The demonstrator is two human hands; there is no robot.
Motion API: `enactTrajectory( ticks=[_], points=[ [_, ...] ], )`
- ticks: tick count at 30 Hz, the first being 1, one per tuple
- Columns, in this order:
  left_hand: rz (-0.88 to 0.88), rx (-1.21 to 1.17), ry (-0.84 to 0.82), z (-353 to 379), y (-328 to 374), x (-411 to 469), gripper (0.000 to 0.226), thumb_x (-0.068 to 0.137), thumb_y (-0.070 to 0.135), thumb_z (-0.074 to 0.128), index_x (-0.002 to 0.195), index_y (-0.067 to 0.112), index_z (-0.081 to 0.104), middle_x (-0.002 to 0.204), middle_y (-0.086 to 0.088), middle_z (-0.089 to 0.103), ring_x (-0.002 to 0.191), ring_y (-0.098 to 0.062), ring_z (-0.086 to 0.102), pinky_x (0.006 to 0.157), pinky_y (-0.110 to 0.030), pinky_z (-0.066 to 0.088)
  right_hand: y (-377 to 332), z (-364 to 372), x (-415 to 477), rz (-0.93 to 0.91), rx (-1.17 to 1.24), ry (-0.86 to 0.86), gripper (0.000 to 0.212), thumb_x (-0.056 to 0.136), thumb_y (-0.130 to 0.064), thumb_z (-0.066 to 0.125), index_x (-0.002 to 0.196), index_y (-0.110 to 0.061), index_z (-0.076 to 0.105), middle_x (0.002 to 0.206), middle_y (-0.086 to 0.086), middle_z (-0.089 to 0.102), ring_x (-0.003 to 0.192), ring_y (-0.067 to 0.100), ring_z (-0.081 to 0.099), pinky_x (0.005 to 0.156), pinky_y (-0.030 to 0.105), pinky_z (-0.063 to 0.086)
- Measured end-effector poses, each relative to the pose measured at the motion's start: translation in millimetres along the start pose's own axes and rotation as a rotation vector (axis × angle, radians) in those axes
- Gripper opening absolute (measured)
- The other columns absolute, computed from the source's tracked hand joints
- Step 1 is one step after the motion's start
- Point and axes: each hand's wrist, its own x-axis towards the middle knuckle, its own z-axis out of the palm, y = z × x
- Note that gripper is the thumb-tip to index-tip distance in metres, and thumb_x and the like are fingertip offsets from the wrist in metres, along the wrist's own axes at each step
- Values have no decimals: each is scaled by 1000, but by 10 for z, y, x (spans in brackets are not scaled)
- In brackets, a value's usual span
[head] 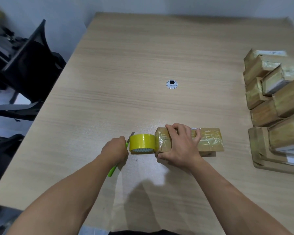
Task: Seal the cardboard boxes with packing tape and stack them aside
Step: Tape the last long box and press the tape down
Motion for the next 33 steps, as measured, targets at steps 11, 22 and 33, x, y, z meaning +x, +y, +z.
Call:
enactTrajectory(
  ticks=[11,22,33],
  points=[
    [232,-136,240,-541,-5,-60,19,96,25,55,92,13,40,78,0,46,72,-26,45,61,-36,29,22,22,-23,-20,2,23,106,60,-73,76,149,-34,33,142,-9,31,139,15,22,115,64,-2],
    [918,465,458,-955,242,-45,28,64,13,76,85,15,57,73,-4,56,56,-28,56,57,-35,41,13,33,-17,-11,-2,24,106,58,-74,75,148,-36,32,142,-10,30,139,14,21,116,65,0],
    [934,469,541,-944,388,-53,15,68,15,66,81,16,58,67,-3,52,53,-28,51,60,-34,42,1,15,-25,-13,18,22,105,60,-71,77,148,-35,32,143,-9,31,140,16,22,115,63,-1]
  ],
)
